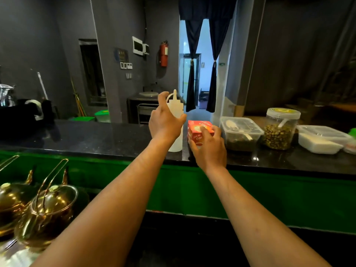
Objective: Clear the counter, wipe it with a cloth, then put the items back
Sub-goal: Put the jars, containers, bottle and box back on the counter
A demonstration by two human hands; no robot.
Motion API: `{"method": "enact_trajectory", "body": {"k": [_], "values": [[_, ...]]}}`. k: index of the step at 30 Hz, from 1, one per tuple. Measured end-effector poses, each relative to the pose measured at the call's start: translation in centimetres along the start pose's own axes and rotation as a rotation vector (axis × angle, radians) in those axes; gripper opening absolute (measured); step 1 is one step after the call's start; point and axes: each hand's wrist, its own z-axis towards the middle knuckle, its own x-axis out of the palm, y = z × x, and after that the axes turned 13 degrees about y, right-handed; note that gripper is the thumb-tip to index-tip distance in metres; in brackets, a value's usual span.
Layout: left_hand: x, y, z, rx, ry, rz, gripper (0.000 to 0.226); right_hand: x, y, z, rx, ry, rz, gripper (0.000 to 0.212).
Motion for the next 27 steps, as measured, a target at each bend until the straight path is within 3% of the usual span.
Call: {"method": "enact_trajectory", "body": {"k": [7, 14, 18, 27], "values": [[3.2, 4.6, -0.2, -0.162, 0.095, -0.182, 0.073, 0.3, 0.1, 2.8, 0.089, 0.101, -0.041, 0.064], [4.5, 4.8, 0.6, -0.068, 0.099, -0.328, 0.074, 0.4, -0.1, 2.7, 0.134, 0.069, -0.096, 0.065], [5.0, 5.6, 1.7, -0.184, 0.181, -0.305, 0.070, 0.3, -0.1, 2.6, 0.154, 0.071, -0.088, 0.066], [5.2, 5.7, 2.1, -0.239, 0.351, -0.198, 0.074, 0.3, -0.1, 2.7, 0.153, 0.086, -0.126, 0.071]]}}
